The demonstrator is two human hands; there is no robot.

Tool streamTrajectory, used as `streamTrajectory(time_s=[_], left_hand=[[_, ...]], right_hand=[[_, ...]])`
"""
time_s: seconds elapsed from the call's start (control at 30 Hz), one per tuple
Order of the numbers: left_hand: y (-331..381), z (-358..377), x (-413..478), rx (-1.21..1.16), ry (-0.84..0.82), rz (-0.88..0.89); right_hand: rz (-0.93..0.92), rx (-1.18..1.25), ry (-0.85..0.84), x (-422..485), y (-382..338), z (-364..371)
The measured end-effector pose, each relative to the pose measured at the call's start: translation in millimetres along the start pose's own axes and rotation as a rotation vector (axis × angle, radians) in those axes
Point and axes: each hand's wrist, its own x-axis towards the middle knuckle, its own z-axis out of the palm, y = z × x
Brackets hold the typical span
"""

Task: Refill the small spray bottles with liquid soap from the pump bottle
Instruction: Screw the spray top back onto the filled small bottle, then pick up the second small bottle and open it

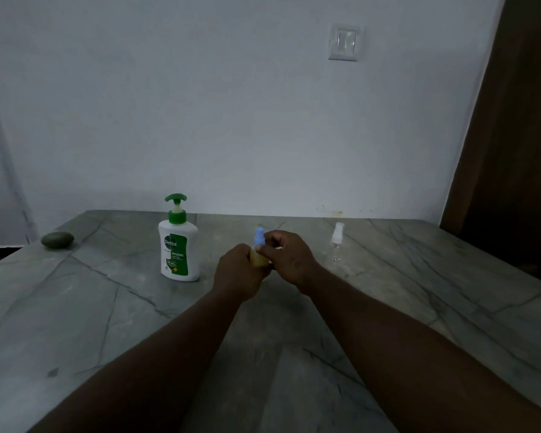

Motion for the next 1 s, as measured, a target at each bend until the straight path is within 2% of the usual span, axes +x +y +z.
streamTrajectory(time_s=[0.1, 0.17, 0.2, 0.3, 0.37, 0.4, 0.43, 0.5, 0.57, 0.63, 0.73, 0.8, 0.87, 1.0], left_hand=[[-5, 3, 2, 0.002, 0.008, -0.019], [-6, 4, 3, 0.028, 0.004, -0.023], [-6, 5, 3, 0.034, 0.0, -0.031], [-6, 6, 3, 0.018, 0.001, -0.057], [-7, 8, 3, -0.004, 0.003, -0.068], [-6, 8, 3, -0.018, -0.002, -0.076], [-5, 7, 1, -0.03, -0.01, -0.084], [-1, 6, -4, -0.069, -0.011, -0.095], [5, 2, -14, -0.088, 0.046, -0.083], [12, -1, -28, -0.042, 0.144, -0.027], [24, -8, -43, 0.015, 0.328, 0.149], [37, -13, -46, -0.028, 0.353, 0.236], [52, -18, -45, -0.145, 0.264, 0.241], [77, -37, -46, -0.517, -0.021, 0.071]], right_hand=[[0.006, -0.017, -0.029, 0, 4, -2], [-0.028, -0.062, 0.027, -2, 5, -7], [-0.063, -0.113, 0.129, -4, 8, -12], [-0.13, -0.321, 0.667, -14, 18, -30], [-0.029, -0.372, 0.917, -17, 31, -44], [0.076, -0.361, 0.944, -15, 39, -50], [0.201, -0.337, 0.905, -12, 48, -56], [0.415, -0.254, 0.717, -7, 66, -65], [0.487, -0.143, 0.526, -1, 80, -71], [0.461, -0.114, 0.412, 2, 88, -73], [0.379, -0.142, 0.364, -1, 84, -74], [0.299, -0.087, 0.303, -9, 71, -70], [0.194, -0.036, 0.184, -25, 49, -64], [0.011, 0.177, -0.064, -58, 0, -56]])
